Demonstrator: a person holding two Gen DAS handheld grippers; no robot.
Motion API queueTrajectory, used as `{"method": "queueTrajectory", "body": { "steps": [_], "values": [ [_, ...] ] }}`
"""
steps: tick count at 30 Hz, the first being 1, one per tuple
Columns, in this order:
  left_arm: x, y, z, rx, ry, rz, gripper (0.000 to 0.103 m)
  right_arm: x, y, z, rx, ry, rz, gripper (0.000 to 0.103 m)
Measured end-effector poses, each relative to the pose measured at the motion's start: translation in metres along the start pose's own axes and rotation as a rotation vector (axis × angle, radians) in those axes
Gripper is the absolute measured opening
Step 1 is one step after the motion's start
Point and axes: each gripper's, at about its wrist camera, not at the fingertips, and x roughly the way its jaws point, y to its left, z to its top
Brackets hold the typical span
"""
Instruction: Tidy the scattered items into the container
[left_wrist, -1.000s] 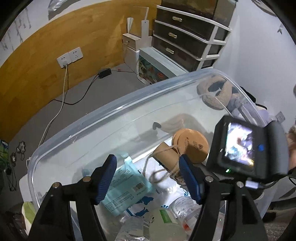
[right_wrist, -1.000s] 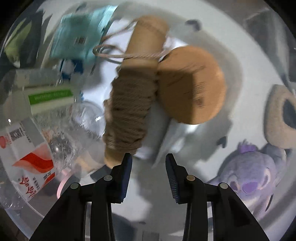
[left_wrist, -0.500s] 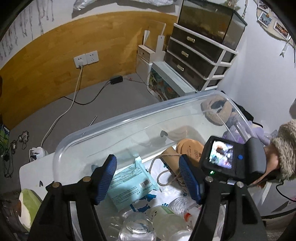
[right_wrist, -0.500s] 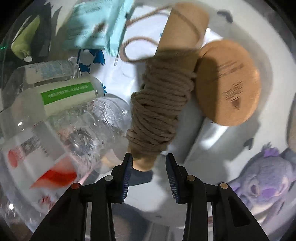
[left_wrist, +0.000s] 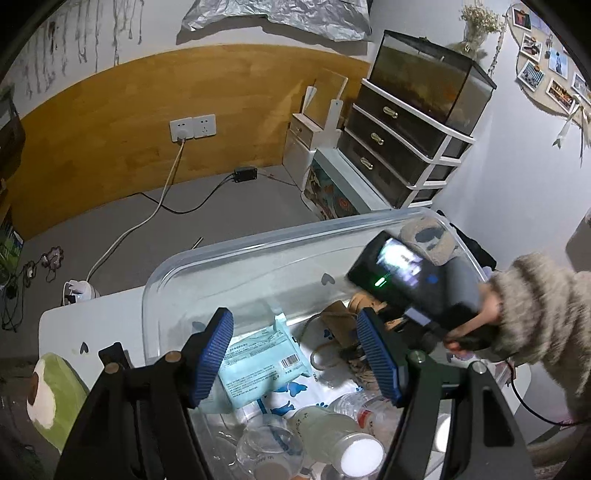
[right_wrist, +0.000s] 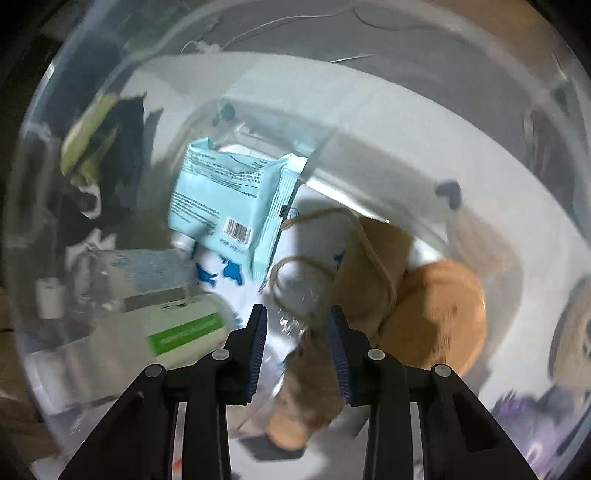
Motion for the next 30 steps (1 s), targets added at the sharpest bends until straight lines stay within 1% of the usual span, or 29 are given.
{"method": "queueTrajectory", "body": {
  "steps": [3, 4, 10, 13, 15, 17, 20, 21, 22, 23, 24, 25, 27, 30],
  "values": [
    [-0.001, 0.000, -0.001, -0.003, -0.003, -0.001, 0.069, 0.008, 0.000, 0.006, -0.019, -0.026, -0.022, 0.034],
    [0.000, -0.001, -0.002, -0.003, -0.003, -0.002, 0.069, 0.003, -0.002, 0.005, -0.014, -0.026, -0.033, 0.034],
    [0.002, -0.003, -0.005, -0.005, -0.001, -0.004, 0.069, -0.002, -0.017, 0.006, 0.030, -0.021, -0.037, 0.034],
    [-0.002, -0.005, -0.007, -0.007, -0.013, 0.004, 0.069, -0.003, -0.009, 0.004, 0.064, -0.042, 0.006, 0.034],
    [-0.007, -0.006, -0.008, -0.010, -0.024, 0.013, 0.069, -0.018, -0.007, -0.002, 0.059, -0.080, 0.037, 0.034],
    [-0.012, -0.008, -0.010, -0.012, -0.036, 0.022, 0.069, -0.034, 0.003, -0.007, 0.045, -0.121, 0.011, 0.034],
    [-0.018, -0.010, -0.012, -0.016, -0.053, 0.035, 0.070, -0.064, 0.012, -0.022, 0.060, -0.195, -0.027, 0.034],
    [-0.021, -0.011, -0.013, -0.017, -0.059, 0.040, 0.076, -0.073, 0.013, -0.027, 0.073, -0.222, -0.037, 0.037],
    [-0.023, -0.012, -0.014, -0.018, -0.064, 0.044, 0.085, -0.085, 0.016, -0.034, 0.091, -0.266, -0.056, 0.057],
    [-0.025, -0.013, -0.015, -0.019, -0.070, 0.049, 0.089, -0.097, 0.019, -0.041, 0.108, -0.313, -0.066, 0.073],
    [-0.028, -0.013, -0.015, -0.020, -0.076, 0.053, 0.093, -0.109, 0.021, -0.048, 0.124, -0.359, -0.077, 0.097],
    [-0.030, -0.014, -0.016, -0.022, -0.082, 0.057, 0.093, -0.123, 0.021, -0.058, 0.146, -0.407, -0.081, 0.099],
    [-0.036, -0.016, -0.019, -0.029, -0.096, 0.062, 0.094, -0.147, 0.024, -0.076, 0.187, -0.494, -0.096, 0.099],
    [-0.044, -0.020, -0.026, -0.040, -0.114, 0.096, 0.102, -0.172, 0.037, -0.103, 0.234, -0.634, -0.150, 0.099]
  ]
}}
